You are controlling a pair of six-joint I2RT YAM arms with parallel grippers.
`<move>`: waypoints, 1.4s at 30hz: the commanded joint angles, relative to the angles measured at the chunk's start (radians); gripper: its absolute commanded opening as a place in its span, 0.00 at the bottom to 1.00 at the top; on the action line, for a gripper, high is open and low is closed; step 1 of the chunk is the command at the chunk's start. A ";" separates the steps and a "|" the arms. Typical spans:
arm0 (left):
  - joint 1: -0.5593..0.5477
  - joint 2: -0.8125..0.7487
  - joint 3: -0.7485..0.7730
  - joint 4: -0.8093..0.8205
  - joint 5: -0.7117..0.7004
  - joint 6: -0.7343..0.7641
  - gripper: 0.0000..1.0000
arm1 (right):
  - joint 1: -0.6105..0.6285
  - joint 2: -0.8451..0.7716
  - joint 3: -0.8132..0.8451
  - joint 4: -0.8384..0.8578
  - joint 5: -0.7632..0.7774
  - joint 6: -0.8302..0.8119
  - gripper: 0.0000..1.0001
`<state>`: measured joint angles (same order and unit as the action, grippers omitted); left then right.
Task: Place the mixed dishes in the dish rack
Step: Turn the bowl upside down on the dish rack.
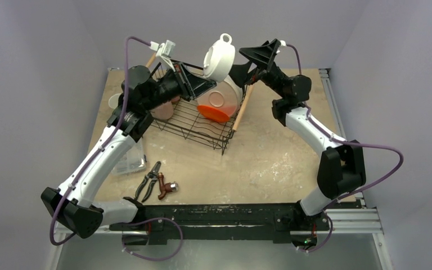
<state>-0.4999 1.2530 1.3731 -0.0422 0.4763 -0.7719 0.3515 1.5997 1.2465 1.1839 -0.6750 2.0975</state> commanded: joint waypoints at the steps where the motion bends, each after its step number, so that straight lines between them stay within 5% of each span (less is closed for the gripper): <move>1: 0.031 -0.081 0.028 0.054 -0.049 0.006 0.00 | -0.036 -0.053 0.014 -0.106 -0.061 0.003 0.93; 4: 0.036 -0.094 0.100 -0.186 -0.175 0.146 0.00 | -0.107 -0.119 0.040 -0.431 -0.139 -0.253 0.98; 7: 0.038 -0.097 0.133 -0.345 -0.329 0.257 0.00 | -0.169 -0.158 0.196 -1.025 -0.180 -0.705 0.99; 9: 0.043 -0.099 0.112 -0.378 -0.410 0.315 0.00 | -0.207 -0.169 0.332 -1.375 -0.142 -0.972 0.99; 12: 0.060 -0.087 0.072 -0.346 -0.449 0.390 0.00 | -0.267 -0.187 0.418 -1.652 -0.106 -1.171 0.99; 16: 0.067 -0.021 0.047 -0.322 -0.524 0.525 0.00 | -0.346 -0.241 0.437 -1.796 -0.121 -1.272 0.99; 24: 0.139 0.168 0.060 -0.269 -0.513 0.538 0.00 | -0.479 -0.255 0.519 -2.043 -0.166 -1.431 0.99; 42: 0.164 0.406 0.086 -0.335 -0.547 0.641 0.00 | -0.528 -0.178 0.562 -2.061 -0.199 -1.452 0.99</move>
<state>-0.3412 1.6676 1.4090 -0.4599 -0.0647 -0.1635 -0.1696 1.4277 1.7542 -0.8738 -0.8417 0.6712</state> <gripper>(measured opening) 0.107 0.987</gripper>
